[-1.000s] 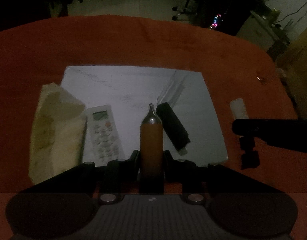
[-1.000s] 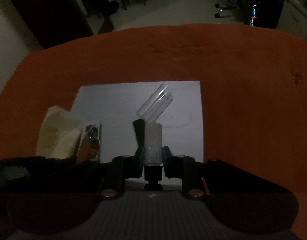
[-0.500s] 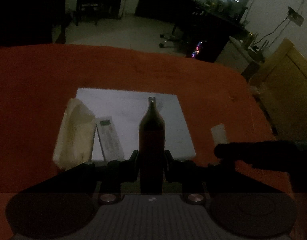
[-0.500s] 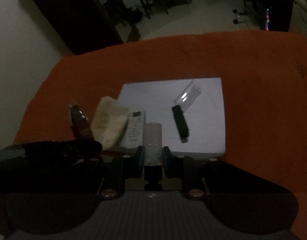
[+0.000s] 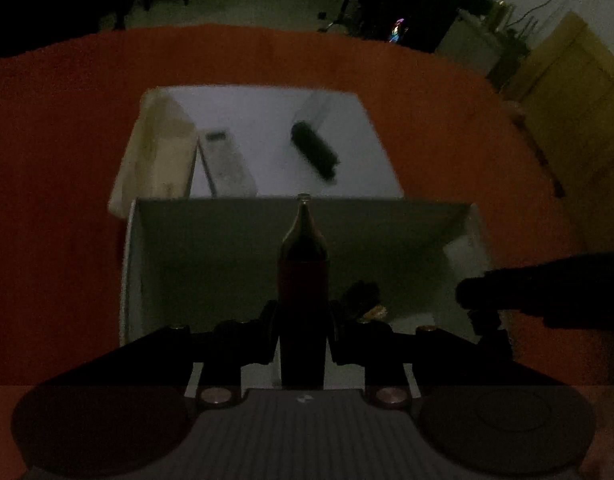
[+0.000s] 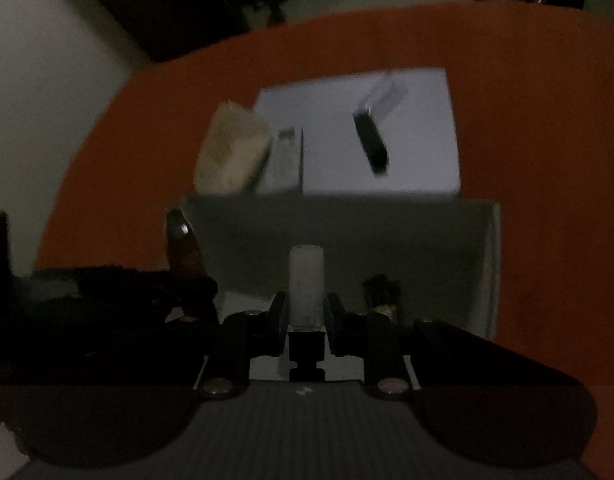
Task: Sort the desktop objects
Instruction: 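Carry the orange bottle with the left tool while the right tool carries the clear tube over the box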
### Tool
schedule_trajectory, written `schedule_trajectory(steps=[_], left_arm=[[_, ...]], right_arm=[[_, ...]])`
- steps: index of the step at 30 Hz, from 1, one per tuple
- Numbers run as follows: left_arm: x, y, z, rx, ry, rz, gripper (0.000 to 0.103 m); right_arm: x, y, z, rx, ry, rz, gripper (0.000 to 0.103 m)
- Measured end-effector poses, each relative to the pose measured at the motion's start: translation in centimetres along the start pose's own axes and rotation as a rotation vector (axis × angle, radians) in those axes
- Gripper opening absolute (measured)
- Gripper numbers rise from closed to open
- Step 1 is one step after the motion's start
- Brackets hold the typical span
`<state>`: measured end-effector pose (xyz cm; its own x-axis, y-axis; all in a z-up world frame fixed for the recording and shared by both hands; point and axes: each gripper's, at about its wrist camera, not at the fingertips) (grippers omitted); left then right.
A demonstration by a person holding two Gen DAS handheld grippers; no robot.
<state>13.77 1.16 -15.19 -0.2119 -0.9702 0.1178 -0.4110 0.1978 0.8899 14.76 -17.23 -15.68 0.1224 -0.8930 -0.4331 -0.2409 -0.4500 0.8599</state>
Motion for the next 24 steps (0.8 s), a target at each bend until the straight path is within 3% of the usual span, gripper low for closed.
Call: schedule_trajectory(steps=[9, 16, 24], left_arm=[[-0.1, -4.3, 1.9, -0.061, 0.011, -0.03, 0.021], [-0.7, -6.1, 2.3, -0.104, -0.025, -0.09, 0.021], [-1.4, -7.5, 2.8, -0.146, -0.011, -0.1, 0.021]], right_arm=[[-0.1, -7.3, 0.6, -0.08, 0.013, 0.093, 0.021], [0.2, -9.0, 1.0, -0.088, 0.013, 0.134, 0.021], [1.0, -12.5, 1.7, -0.138, 0.024, 0.185, 0.021]])
Point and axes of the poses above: each gripper's, at about its wrist camera, not at the fingertips, and y roughly against the way its jaws point, x to its right, z to its underside, and after that the axes turned 8 degrees about -y, right-handed
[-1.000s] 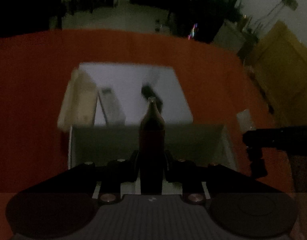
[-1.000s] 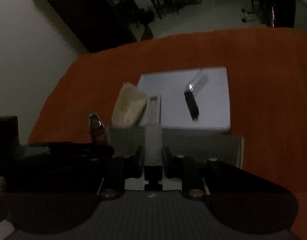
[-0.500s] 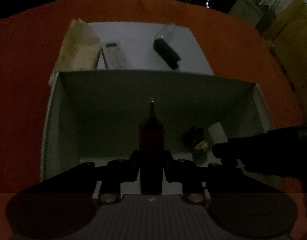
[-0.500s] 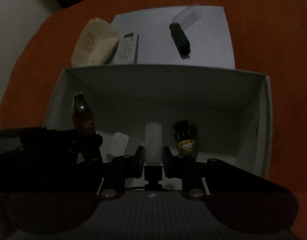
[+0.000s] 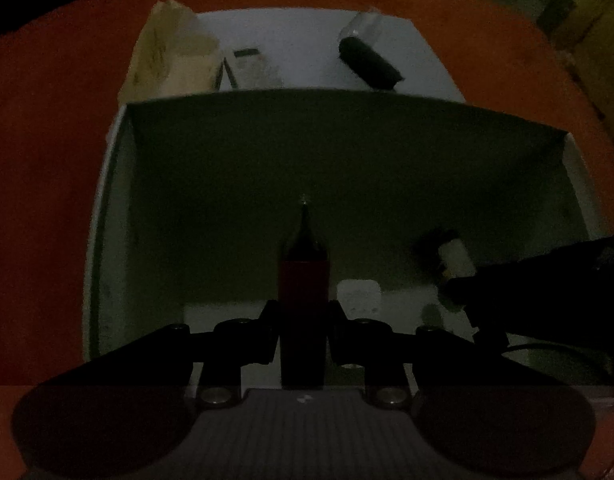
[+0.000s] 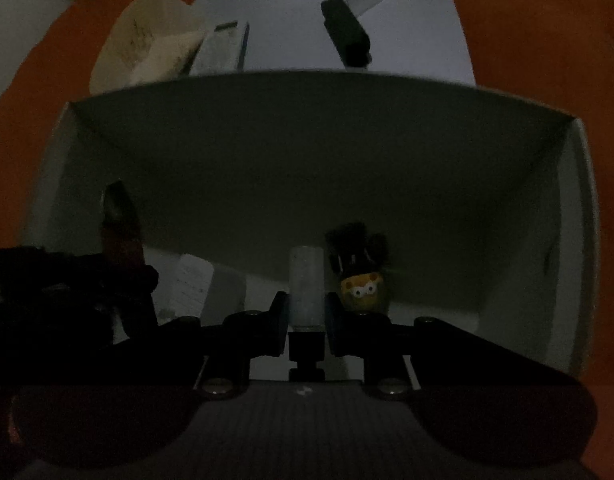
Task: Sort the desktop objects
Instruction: 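Carry the orange bottle with the left tool while the right tool carries the clear tube over the box, then lower the orange bottle into the box and open the left tool while the right tool releases the tube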
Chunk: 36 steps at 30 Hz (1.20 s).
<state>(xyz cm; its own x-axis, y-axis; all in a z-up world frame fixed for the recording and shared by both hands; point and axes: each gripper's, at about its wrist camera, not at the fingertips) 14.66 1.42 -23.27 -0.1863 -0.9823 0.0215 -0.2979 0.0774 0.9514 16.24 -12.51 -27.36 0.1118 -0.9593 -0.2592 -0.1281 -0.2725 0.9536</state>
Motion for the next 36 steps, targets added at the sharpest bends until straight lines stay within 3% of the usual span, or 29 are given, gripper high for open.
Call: schedule_trajectory(steps=[18, 36], left_arm=[[-0.6, -3.5, 0.2, -0.058, 0.022, 0.008, 0.021], [0.1, -5.1, 0.5, -0.101, 0.019, -0.003, 0.021]], right_arm=[[-0.5, -3.3, -0.3, -0.014, 0.02, 0.056, 0.021], [-0.4, -3.9, 0.6, -0.036, 0.048, 0.055, 0.022]])
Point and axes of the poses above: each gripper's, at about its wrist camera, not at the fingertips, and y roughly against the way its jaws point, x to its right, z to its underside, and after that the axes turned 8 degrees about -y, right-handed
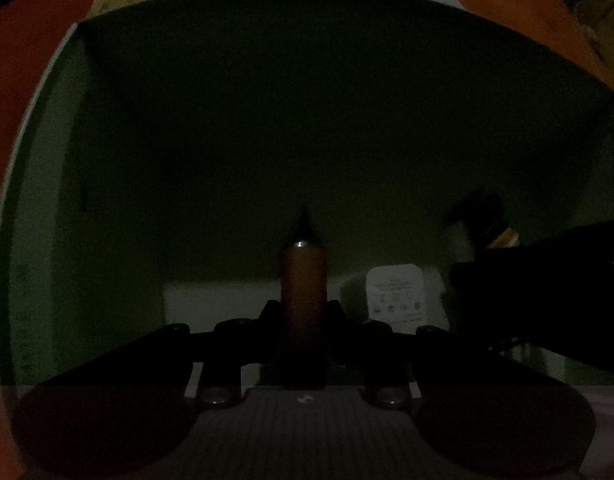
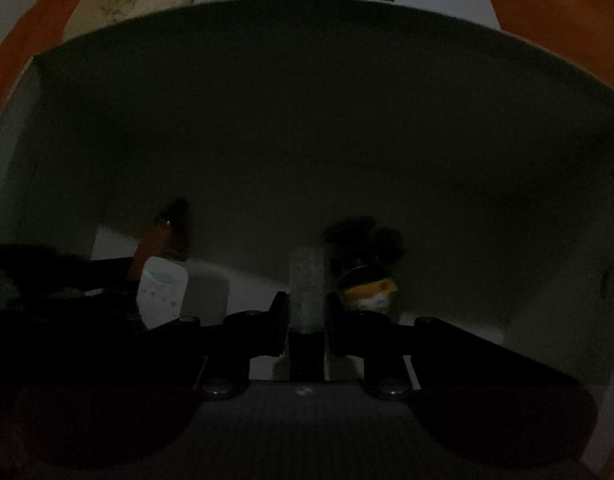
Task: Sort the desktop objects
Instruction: 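Lower the orange bottle into the box and open the left tool while the right tool releases the tube, then withdraw both tools from the box back over the white paper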
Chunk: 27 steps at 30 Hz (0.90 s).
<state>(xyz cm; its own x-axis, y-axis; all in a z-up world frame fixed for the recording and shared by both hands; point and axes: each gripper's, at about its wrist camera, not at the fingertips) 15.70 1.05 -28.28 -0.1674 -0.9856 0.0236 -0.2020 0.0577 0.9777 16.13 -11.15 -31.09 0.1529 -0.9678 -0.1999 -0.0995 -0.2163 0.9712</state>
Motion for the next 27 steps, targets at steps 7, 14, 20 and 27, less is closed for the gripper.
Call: schedule_trajectory(steps=[7, 14, 20, 27], left_arm=[[0.0, 0.8, -0.1, 0.011, 0.009, 0.007, 0.022], [-0.1, 4.3, -0.7, 0.082, 0.03, 0.065, 0.023], [0.4, 8.0, -2.5, 0.175, 0.02, 0.097, 0.03], [1.1, 9.7, -4.4, 0.242, 0.012, 0.104, 0.03]], right_arm=[[0.8, 0.4, 0.3, -0.005, -0.016, -0.012, 0.023], [2.0, 4.8, -0.1, 0.06, -0.054, -0.086, 0.024], [4.2, 9.7, -0.4, 0.137, -0.129, -0.143, 0.025], [5.5, 14.4, -0.1, 0.182, -0.181, -0.201, 0.026]])
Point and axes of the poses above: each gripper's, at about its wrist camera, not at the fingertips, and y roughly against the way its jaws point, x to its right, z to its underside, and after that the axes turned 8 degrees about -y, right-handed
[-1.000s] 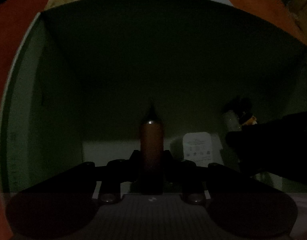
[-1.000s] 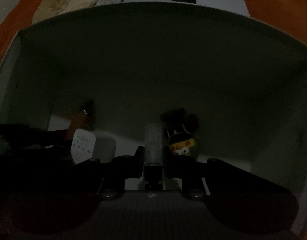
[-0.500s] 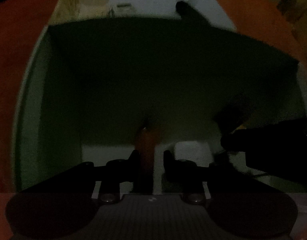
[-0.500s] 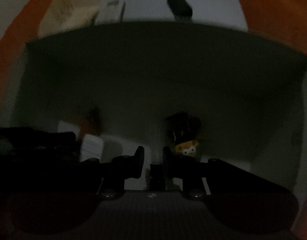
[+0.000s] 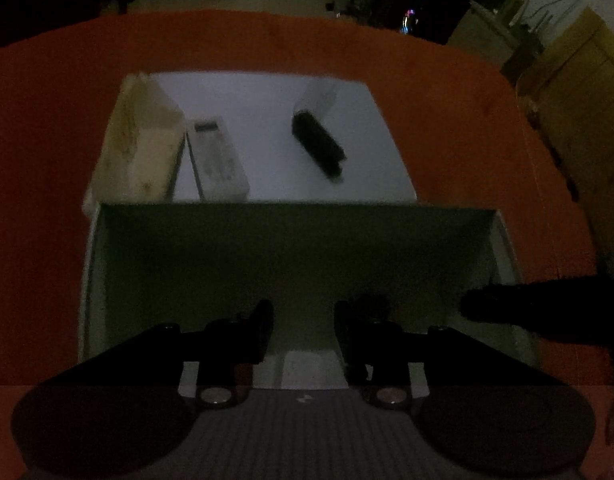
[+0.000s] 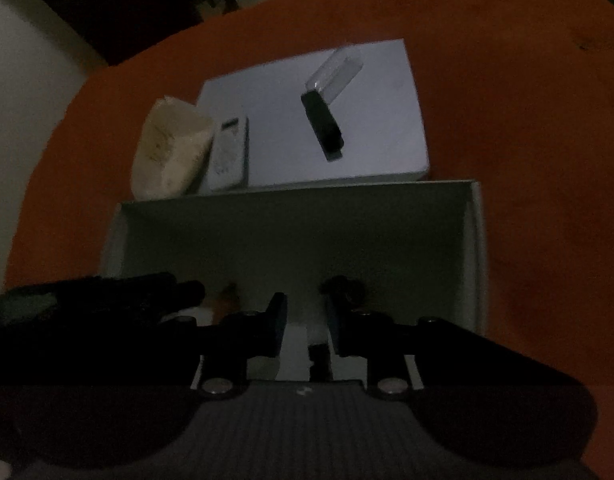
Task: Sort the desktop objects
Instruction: 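Withdraw both tools from the box back over the white paper, then grasp the black stick with the left tool while the right tool moves toward the large clear tube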
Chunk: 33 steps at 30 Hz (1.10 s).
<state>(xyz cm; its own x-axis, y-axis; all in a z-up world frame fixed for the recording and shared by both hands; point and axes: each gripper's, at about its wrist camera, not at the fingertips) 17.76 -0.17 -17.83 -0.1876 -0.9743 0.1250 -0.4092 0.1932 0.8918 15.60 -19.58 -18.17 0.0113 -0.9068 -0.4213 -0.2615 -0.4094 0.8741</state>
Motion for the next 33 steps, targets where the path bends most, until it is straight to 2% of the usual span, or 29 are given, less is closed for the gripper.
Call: schedule_trajectory(steps=[4, 9, 13, 16, 22, 28, 33], left_arm=[[-0.4, 0.3, -0.2, 0.008, 0.011, -0.011, 0.03], [-0.3, 1.7, 0.3, 0.005, 0.02, -0.017, 0.03], [0.3, 2.5, -0.2, 0.019, 0.005, -0.013, 0.03], [0.7, 2.8, -1.4, 0.043, -0.003, -0.011, 0.03], [0.1, 1.3, -5.5, 0.072, 0.02, -0.011, 0.03], [0.1, -3.3, -10.0, 0.055, 0.041, -0.005, 0.03], [0.0, -9.0, -13.6, -0.02, 0.075, -0.01, 0.03]], right_arm=[[-0.3, 5.7, 0.0, 0.048, 0.023, -0.051, 0.028], [-0.3, 13.5, 2.6, 0.121, 0.075, -0.118, 0.032], [-0.6, 16.0, 3.6, 0.171, 0.04, -0.113, 0.032], [-1.1, 15.1, 2.8, 0.189, 0.05, -0.071, 0.032], [-1.0, 10.3, -1.5, 0.189, 0.072, -0.037, 0.032], [-0.2, 5.4, -6.6, 0.192, 0.101, 0.008, 0.032], [1.0, 2.1, -9.9, 0.17, 0.104, 0.039, 0.032]])
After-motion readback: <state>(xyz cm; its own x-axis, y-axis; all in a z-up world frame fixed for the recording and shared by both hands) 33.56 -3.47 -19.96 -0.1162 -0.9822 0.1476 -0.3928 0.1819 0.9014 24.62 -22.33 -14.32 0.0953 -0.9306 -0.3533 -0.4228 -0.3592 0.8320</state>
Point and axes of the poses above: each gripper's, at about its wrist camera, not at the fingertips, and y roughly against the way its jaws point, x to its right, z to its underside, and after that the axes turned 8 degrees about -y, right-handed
